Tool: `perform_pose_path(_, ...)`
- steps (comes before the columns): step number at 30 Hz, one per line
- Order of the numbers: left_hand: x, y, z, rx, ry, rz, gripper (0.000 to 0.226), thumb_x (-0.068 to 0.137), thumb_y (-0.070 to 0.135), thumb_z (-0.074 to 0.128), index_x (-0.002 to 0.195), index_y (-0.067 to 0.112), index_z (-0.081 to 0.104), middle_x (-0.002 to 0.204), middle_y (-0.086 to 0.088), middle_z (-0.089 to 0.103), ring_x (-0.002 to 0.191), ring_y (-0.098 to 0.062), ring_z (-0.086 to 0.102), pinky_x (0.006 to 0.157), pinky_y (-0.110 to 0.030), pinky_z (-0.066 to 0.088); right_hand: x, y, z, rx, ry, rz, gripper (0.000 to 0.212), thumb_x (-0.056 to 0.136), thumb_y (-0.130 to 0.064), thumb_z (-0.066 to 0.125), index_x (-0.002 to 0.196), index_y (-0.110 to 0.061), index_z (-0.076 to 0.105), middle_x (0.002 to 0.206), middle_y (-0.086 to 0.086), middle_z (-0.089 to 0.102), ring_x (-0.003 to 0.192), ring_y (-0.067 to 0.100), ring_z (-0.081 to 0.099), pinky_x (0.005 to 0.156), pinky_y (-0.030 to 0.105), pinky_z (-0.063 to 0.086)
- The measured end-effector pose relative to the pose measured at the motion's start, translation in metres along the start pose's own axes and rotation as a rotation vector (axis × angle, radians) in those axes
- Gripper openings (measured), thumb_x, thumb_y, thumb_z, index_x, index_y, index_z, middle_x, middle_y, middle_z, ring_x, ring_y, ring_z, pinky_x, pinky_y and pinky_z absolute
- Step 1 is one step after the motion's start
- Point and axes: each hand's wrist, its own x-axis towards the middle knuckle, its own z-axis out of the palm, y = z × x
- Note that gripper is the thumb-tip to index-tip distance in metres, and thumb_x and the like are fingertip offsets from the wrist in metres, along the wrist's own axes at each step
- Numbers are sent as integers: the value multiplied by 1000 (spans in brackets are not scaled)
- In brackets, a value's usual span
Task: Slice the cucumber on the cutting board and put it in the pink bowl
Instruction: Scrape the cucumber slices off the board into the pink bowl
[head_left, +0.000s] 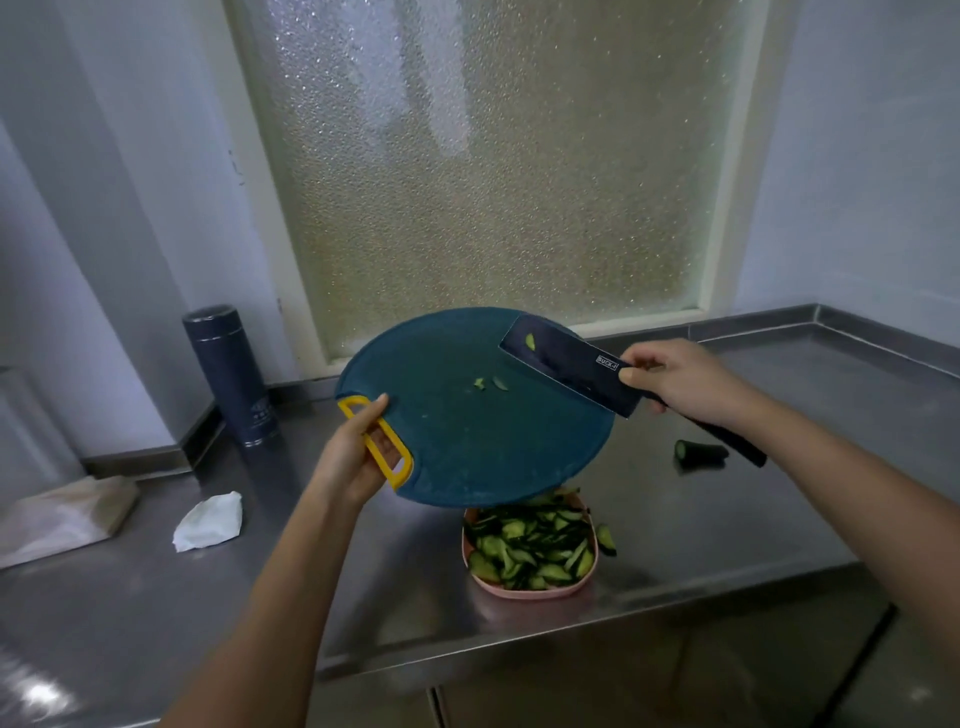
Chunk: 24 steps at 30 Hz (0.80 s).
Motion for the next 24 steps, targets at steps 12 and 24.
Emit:
perform_pose_path(12,0,3,2,138,-60,-97,33,89,20,47,81,8,77,85,-14,73,71,-25,71,56,-33,57,13,14,-22,82,-459,101,17,95,-6,52,89,6,62,50,6,50,43,13,48,54,25,50)
perform_pose_path(24,20,-1,-2,104,29,-12,42,96,19,41,77,12,78,86,-11,73,74,-23,71,59,-33,58,8,40,-18,251,-699,221,15,89,-12,61,92,2,62,50,12,45,44,18,48,42,22,43)
